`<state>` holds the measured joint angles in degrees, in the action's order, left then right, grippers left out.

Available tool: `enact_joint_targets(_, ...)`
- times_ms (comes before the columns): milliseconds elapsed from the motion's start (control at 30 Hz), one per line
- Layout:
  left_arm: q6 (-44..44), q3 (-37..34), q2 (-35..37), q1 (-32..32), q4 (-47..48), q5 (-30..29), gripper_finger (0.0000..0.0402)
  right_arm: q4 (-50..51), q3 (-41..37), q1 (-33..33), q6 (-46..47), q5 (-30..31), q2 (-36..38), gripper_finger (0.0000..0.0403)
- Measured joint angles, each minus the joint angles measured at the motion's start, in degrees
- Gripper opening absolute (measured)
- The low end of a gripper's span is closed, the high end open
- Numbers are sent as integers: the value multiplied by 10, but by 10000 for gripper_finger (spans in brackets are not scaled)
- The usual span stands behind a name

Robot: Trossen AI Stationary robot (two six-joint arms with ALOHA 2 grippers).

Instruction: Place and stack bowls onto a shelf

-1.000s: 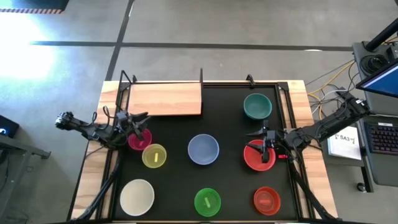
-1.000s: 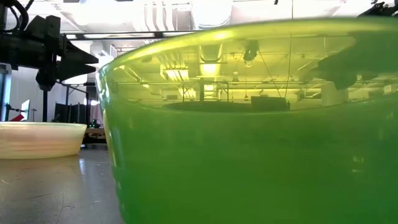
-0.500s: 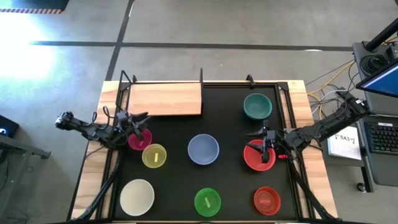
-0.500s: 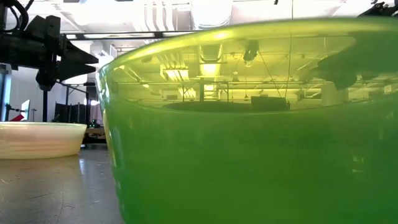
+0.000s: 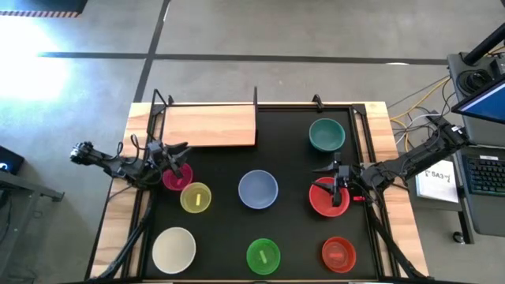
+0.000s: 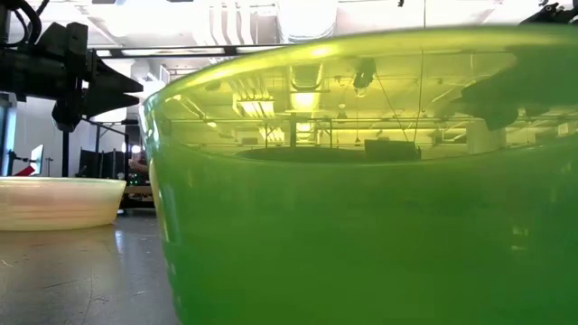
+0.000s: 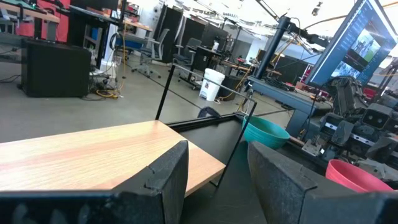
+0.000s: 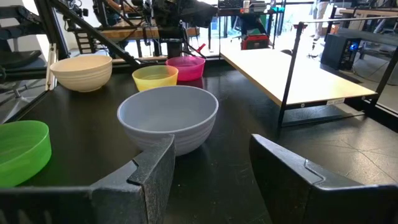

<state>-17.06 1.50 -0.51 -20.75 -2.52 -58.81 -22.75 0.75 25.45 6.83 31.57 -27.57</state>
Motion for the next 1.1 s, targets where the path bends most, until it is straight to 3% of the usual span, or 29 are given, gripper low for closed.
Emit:
enact_joint_targets(433, 0, 0, 0, 0, 0, 0, 150, -3, 0, 0, -28, 0, 0, 196)
enact_joint_targets(767, 0, 0, 0, 0, 0, 0, 150, -6, 0, 0, 58, 6, 0, 196)
enact_joint_targets(900, 0, 0, 0, 0, 0, 0, 150, -29, 0, 0, 101, 10, 0, 196)
enact_joint_targets(1100, 0, 0, 0, 0, 0, 0, 150, -127, 0, 0, 64, 30, 0, 196)
